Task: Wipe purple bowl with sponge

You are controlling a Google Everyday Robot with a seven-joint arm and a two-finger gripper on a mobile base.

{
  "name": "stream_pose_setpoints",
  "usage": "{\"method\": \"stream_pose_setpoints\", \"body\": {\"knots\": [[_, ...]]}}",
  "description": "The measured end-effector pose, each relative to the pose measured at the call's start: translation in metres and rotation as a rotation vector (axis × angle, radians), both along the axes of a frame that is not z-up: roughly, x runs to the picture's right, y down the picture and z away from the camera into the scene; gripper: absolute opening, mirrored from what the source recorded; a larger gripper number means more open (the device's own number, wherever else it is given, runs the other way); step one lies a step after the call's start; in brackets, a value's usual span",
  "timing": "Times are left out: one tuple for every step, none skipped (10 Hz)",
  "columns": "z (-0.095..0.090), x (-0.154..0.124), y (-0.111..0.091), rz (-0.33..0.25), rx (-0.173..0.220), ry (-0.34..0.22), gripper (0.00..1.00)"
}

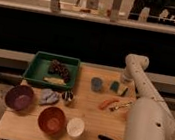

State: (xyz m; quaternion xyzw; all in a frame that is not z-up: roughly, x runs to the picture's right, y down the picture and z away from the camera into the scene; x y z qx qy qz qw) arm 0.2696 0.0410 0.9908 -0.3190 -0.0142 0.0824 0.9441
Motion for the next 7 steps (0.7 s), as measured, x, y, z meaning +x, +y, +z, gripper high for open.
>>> {"method": "stream_pose_setpoints", "body": {"knots": [[0.0,0.002,0.0,0.005,0.001,-0.009,0.4],[0.0,0.003,0.0,0.004,0.001,-0.024,0.28],[-0.002,0.001,-0.001,-0.007,0.004,-0.041,0.18],[-0.005,-0.003,-0.004,-0.024,0.007,-0.06,0.11],[-0.009,-0.009,-0.009,-0.049,0.013,-0.088,0.08],[-0.015,-0.012,-0.012,-0.072,0.012,-0.119,0.11],[-0.025,-0.016,-0.018,-0.106,0.009,-0.163,0.2]]}}
